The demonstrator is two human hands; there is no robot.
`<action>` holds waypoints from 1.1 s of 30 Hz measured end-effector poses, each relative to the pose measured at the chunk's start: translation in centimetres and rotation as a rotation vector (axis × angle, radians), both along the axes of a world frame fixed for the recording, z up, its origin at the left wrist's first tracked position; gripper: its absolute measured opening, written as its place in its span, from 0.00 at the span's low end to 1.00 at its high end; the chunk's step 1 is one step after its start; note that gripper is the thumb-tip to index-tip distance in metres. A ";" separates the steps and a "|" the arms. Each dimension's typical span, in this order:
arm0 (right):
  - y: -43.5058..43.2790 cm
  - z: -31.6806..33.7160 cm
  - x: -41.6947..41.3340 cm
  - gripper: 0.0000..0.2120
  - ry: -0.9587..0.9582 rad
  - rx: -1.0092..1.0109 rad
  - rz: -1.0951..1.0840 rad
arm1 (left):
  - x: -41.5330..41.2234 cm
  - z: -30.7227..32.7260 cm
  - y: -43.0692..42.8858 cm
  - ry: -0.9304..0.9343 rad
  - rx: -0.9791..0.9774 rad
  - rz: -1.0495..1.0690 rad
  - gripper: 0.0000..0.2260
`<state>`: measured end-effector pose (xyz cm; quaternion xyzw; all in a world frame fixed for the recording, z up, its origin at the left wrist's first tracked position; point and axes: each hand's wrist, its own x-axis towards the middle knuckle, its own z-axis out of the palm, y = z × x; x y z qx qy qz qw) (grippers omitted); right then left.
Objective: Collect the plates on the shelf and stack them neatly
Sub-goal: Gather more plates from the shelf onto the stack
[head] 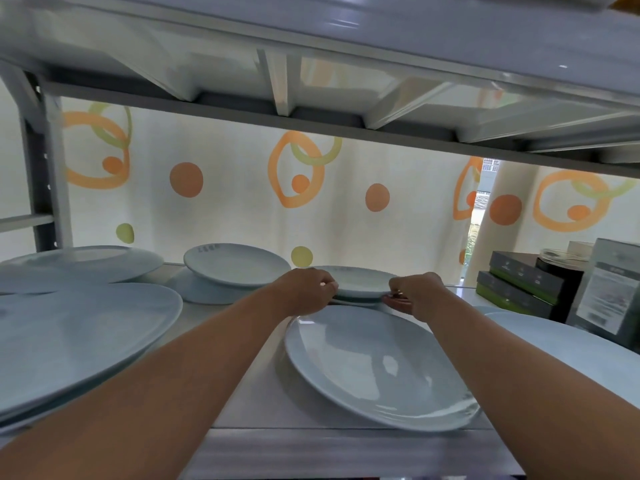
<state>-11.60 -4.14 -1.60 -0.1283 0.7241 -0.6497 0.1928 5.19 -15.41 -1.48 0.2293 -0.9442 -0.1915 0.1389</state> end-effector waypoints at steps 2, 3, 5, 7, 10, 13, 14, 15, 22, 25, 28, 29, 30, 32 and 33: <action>0.3 0.5 0.3 0.10 -0.077 -0.082 0.003 | 0.0 0.1 0.2 0.033 0.013 0.006 0.16; 0.4 0.7 0.5 0.09 -0.102 -0.094 -0.007 | 0.0 0.2 0.3 0.042 0.018 0.010 0.16; 0.4 0.9 1.0 0.09 -0.114 -0.091 0.007 | 0.2 0.4 0.4 0.048 0.025 0.017 0.16; 0.3 1.2 1.6 0.07 -0.092 -0.085 0.051 | 0.4 0.6 0.5 0.040 0.037 0.007 0.16; 0.1 1.3 2.3 0.06 -0.032 -0.061 0.086 | 0.9 0.8 0.8 0.027 0.047 -0.014 0.16; 0.4 1.6 2.7 0.17 -0.091 -0.180 0.060 | 1.5 0.9 1.2 0.043 0.049 -0.024 0.15; 0.6 1.8 3.0 0.20 -0.095 -0.205 0.059 | 1.7 1.0 1.4 0.053 0.041 -0.025 0.15; 0.8 2.0 3.4 0.21 -0.095 -0.217 0.051 | 1.9 1.1 1.5 0.066 0.037 -0.026 0.15; 2.0 3.5 4.9 0.23 -0.064 -0.301 0.026 | 3.5 2.1 2.5 0.157 0.015 -0.031 0.16; 2.9 4.0 5.9 0.23 -0.053 -0.324 0.023 | 4.2 2.5 3.2 0.188 -0.019 -0.023 0.16; 4.4 4.7 7.1 0.23 -0.041 -0.328 0.027 | 5.1 2.8 4.0 0.281 -0.022 -0.015 0.14; 5.0 5.0 7.7 0.22 -0.040 -0.332 0.032 | 5.5 2.7 4.2 0.328 -0.023 -0.012 0.14; 5.6 5.2 8.1 0.22 -0.038 -0.339 0.040 | 5.9 2.5 4.4 0.380 -0.031 -0.013 0.13; 6.8 5.4 9.2 0.21 -0.043 -0.358 0.053 | 6.6 1.9 4.8 0.474 -0.053 -0.029 0.12; 7.3 5.4 9.8 0.21 -0.048 -0.365 0.058 | 7.0 1.4 4.9 0.510 -0.068 -0.044 0.12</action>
